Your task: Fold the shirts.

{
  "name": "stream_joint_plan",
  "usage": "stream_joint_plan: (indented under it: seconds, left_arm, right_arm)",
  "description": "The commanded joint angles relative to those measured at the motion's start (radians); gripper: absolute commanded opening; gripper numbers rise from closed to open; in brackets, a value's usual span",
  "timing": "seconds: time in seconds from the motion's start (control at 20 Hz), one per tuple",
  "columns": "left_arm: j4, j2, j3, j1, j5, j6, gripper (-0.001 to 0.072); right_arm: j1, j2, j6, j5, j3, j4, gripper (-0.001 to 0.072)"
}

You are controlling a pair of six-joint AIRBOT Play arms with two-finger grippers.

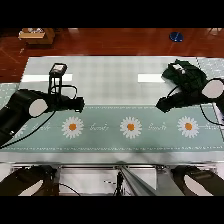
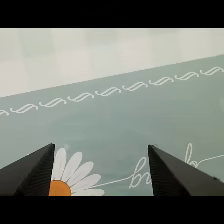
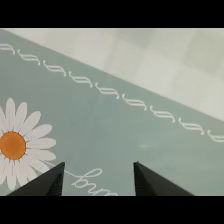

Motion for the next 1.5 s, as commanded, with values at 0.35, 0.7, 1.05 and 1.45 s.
stream_joint_plan:
  seconds: [0.35, 0.7, 1.05, 1.45]
  left_arm:
    - [0.001, -0.03, -0.001, 0.0, 0.039, 0.001, 0.0689]
    - [0.0, -0.033, 0.0, 0.0, 0.039, 0.0, 0.0688]
    - [0.0, -0.033, 0.0, 0.0, 0.039, 0.0, 0.0688]
    - [0.0, -0.032, 0.0, 0.0, 0.039, 0.0, 0.0697]
  right_arm:
    - [0.001, -0.001, 0.072, -0.32, 0.0, -0.081, 0.0421]
    - [-0.209, -0.079, 0.426, -0.63, 0.12, -0.413, 0.0426]
    - [-0.407, -0.332, 0.425, -0.533, 0.322, -0.359, 0.0531]
    - [-0.406, -0.589, 0.41, -0.516, 0.358, -0.277, 0.0587]
